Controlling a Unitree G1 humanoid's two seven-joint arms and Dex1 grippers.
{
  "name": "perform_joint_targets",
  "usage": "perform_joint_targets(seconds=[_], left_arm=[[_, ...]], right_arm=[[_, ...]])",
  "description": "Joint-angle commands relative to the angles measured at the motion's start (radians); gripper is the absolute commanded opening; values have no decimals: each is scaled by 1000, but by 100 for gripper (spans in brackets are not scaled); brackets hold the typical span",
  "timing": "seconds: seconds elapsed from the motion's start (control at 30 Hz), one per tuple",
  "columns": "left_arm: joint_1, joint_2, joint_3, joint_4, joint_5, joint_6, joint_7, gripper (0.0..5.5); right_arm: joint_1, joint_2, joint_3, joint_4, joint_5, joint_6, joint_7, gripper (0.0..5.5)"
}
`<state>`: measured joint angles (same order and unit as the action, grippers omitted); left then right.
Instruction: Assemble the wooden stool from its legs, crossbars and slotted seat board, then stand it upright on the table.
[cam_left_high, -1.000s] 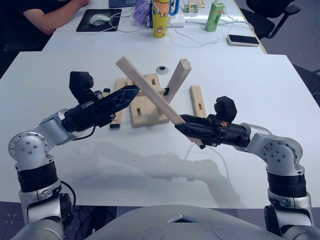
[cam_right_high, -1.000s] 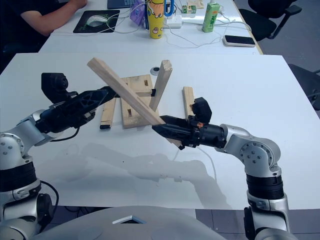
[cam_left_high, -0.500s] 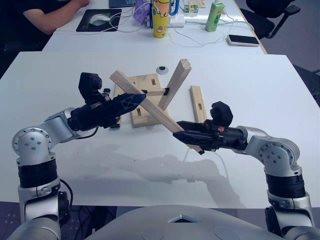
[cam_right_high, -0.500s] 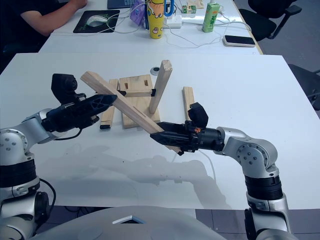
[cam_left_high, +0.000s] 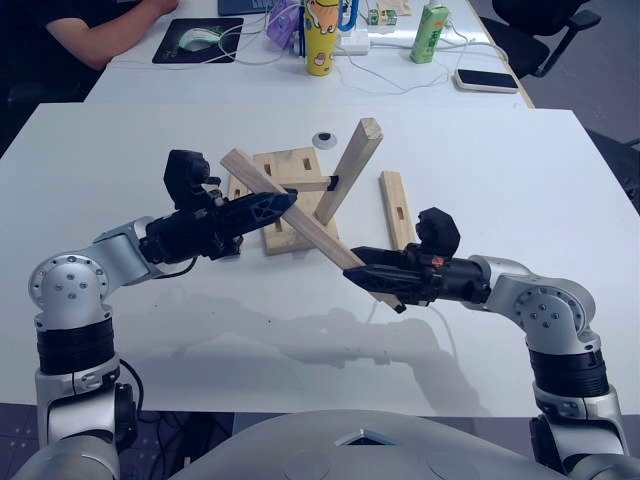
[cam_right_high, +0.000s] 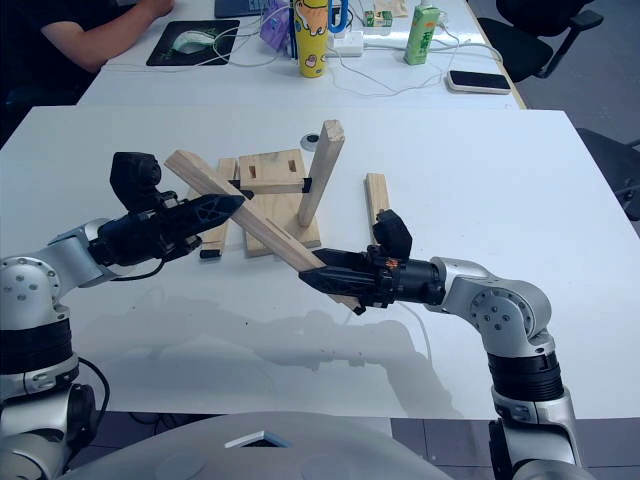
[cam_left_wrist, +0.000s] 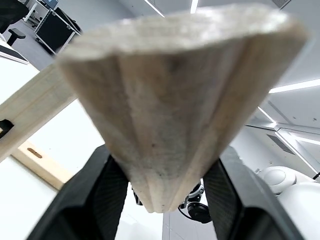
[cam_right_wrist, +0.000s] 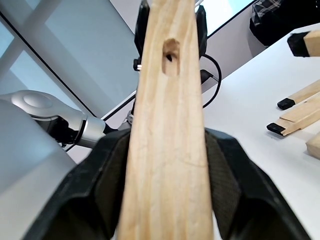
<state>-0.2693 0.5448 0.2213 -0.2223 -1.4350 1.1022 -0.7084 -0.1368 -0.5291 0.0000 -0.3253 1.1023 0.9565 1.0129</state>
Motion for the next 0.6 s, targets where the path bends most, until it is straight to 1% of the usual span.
perform_joint_targets(seconds=[0.03, 0.07, 0.1, 0.27, 0.33, 0.4, 0.47, 0.6], left_arm=[[13, 30, -12, 6, 50, 2, -12, 206], [14, 32, -13, 9, 59, 0, -18, 204], [15, 35, -14, 13, 69, -2, -24, 204], [41, 74, 25, 35, 105, -10, -61, 203], [57, 102, 53, 46, 123, -17, -80, 203], [77, 139, 88, 58, 150, -30, -102, 203], [95, 180, 133, 77, 177, -47, -127, 203], [98, 274, 189, 151, 265, -95, -199, 203]], right_arm=[[-21, 2, -15, 19, -2, -4, -12, 208], [-24, 4, -23, 29, 7, 2, -17, 208], [-25, 0, -27, 31, 17, 10, -15, 245], [-15, -33, -72, 61, 9, 3, 6, 312], [-2, -57, -71, 83, -57, -43, 22, 342], [9, -80, -14, 120, -201, -143, 25, 345], [17, -70, 60, 145, -354, -262, 3, 345], [33, 48, 159, 146, -529, -429, -100, 345]])
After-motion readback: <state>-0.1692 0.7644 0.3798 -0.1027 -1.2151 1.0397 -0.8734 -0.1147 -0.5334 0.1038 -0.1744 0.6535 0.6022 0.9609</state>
